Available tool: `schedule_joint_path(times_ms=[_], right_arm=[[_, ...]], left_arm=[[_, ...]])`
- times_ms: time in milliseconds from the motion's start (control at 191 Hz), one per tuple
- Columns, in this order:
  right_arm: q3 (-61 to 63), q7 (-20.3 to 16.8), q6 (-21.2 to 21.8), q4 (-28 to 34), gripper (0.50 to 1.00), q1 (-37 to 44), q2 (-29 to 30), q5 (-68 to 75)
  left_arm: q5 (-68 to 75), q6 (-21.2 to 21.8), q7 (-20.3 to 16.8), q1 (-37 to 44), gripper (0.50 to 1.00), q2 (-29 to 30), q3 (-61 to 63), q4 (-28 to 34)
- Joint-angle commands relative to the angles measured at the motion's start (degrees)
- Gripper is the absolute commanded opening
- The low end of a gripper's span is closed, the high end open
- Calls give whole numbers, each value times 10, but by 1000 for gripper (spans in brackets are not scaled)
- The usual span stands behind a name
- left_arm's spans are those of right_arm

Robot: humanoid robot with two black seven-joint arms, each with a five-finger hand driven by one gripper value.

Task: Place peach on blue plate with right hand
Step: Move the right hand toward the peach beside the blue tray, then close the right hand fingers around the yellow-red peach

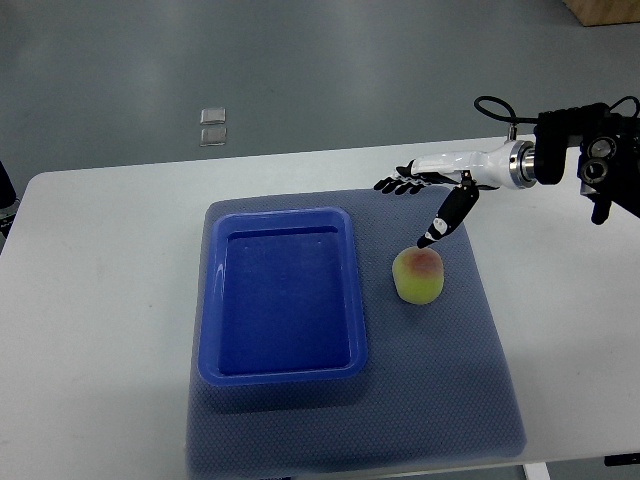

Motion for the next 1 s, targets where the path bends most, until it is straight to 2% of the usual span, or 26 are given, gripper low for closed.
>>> schedule_joint_path(times_ms=[0,340,345,445,497,502,523,607,612,654,994], right_arm=[[0,5,0,24,928,-18,-12,-27],[3,20,-12,58,928,-69,-38,-48],[3,22,-22,61,928,-75,-36,-61],[2,34,-48,59,928,-87,-27,-90],[2,34,-48,59,928,-87,-27,-90],[2,36,-62,58,928,-91,-22,-95],[2,36,-67,57,928,-92,-20,-97],[2,36,-72,55,928,-94,-16,-98],[2,37,-85,52,928,-97,-9,-103],[1,37,-96,50,928,-100,-6,-104],[-5,40,-103,46,926,-117,1,-125]], left_arm=[[0,0,0,0,1000,0,0,0],[0,0,0,0,1000,0,0,0],[0,0,0,0,1000,0,0,0],[0,0,0,0,1000,0,0,0],[0,0,0,0,1000,0,0,0],[0,0,0,0,1000,0,0,0],[0,0,0,0,1000,0,0,0],[0,0,0,0,1000,0,0,0],[0,0,0,0,1000,0,0,0],[0,0,0,0,1000,0,0,0],[0,0,0,0,1000,0,0,0]])
